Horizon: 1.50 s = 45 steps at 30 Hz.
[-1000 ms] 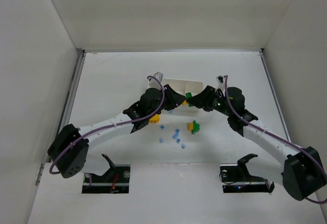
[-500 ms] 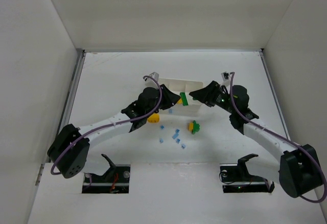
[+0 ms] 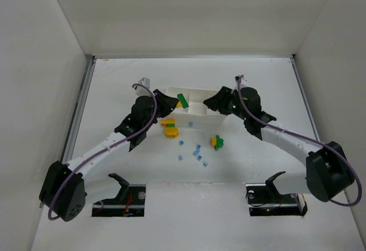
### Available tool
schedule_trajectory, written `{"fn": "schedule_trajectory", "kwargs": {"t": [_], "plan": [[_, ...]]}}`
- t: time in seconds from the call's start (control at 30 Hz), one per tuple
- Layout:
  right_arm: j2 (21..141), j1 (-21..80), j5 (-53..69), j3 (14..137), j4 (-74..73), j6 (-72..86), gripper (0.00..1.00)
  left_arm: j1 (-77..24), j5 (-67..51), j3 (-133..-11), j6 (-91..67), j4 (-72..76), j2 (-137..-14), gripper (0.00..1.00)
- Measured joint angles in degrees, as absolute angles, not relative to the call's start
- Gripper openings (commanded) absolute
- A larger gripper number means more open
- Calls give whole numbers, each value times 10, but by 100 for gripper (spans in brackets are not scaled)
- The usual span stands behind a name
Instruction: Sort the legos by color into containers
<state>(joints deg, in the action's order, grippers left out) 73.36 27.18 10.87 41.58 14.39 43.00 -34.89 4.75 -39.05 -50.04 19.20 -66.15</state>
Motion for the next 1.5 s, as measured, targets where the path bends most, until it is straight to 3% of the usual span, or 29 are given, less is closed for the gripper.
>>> {"fn": "schedule_trajectory", "kwargs": {"t": [0.4,0.57,0.73,0.83,1.0,1.07,1.23,1.5], "plan": [[925,304,18,573,98,386,50,-312,44,-361,-500,164,-609,9],[954,305,2,600,87,382,66,-310,29,-360,-500,160,-609,9],[957,305,-10,604,81,379,75,-310,16,-360,-500,160,-610,9],[957,305,-12,604,80,376,74,-310,8,-360,-501,160,-612,9],[921,314,-10,584,80,365,48,-307,-8,-360,-508,160,-625,9],[874,323,9,552,91,362,50,-303,-17,-360,-513,161,-631,9],[784,347,128,487,173,376,73,-299,-48,-361,-530,165,-662,9],[805,354,197,459,219,401,70,-306,-67,-361,-546,170,-670,9]]}}
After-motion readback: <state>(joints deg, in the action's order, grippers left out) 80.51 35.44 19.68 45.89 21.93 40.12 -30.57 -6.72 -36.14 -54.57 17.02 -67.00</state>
